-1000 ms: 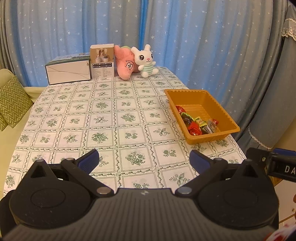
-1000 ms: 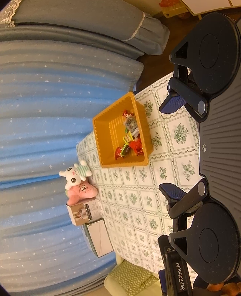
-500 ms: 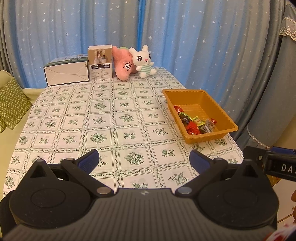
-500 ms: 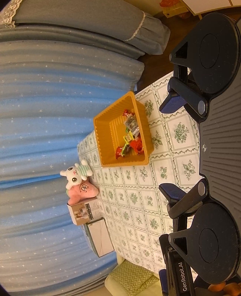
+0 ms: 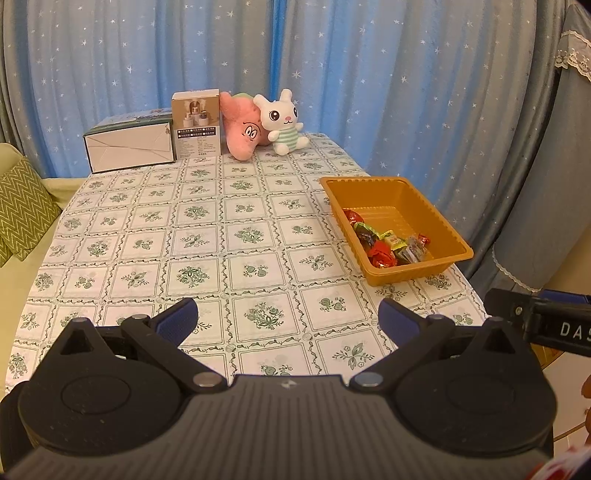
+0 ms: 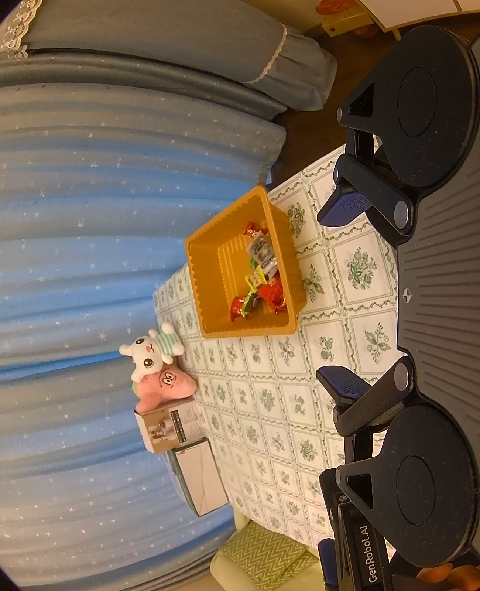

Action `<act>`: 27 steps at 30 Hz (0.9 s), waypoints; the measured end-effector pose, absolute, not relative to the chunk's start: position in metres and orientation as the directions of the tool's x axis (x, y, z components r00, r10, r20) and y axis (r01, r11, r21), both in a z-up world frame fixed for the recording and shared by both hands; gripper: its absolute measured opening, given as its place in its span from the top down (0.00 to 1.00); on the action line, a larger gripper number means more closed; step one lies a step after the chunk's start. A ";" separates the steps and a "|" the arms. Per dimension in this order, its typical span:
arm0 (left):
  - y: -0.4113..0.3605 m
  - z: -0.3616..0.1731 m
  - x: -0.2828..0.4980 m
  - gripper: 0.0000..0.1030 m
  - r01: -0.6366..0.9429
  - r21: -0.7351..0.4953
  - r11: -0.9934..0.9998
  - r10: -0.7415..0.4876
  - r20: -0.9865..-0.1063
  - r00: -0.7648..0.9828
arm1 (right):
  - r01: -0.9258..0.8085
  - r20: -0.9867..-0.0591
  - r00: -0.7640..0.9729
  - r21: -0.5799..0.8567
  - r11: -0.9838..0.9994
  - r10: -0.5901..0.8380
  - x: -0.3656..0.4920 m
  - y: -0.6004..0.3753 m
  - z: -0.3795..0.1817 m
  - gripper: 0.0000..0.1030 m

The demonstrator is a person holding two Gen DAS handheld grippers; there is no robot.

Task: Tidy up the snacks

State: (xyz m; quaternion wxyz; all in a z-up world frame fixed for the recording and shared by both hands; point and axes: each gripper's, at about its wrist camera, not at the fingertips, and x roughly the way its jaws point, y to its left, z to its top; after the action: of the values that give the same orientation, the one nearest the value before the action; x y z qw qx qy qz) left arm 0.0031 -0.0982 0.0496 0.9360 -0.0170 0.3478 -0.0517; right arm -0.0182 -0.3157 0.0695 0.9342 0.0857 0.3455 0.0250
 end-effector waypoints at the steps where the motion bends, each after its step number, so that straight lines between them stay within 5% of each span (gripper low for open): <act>1: -0.098 0.050 0.003 0.00 0.085 -0.068 0.994 -0.109 -0.650 0.752 | 0.012 -0.641 0.760 0.177 0.984 0.106 -0.018 -0.316 0.069 0.20; 27: -0.099 0.050 0.003 0.00 0.089 -0.067 0.994 -0.111 -0.649 0.753 | 0.007 -0.645 0.757 0.170 0.985 0.106 -0.016 -0.315 0.068 0.20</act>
State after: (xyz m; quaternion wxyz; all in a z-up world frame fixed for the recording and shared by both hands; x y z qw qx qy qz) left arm 0.0034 -0.0986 0.0497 0.9361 -0.0160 0.3474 -0.0533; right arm -0.0163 -0.3151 0.0682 0.9338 0.0811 0.3475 0.0264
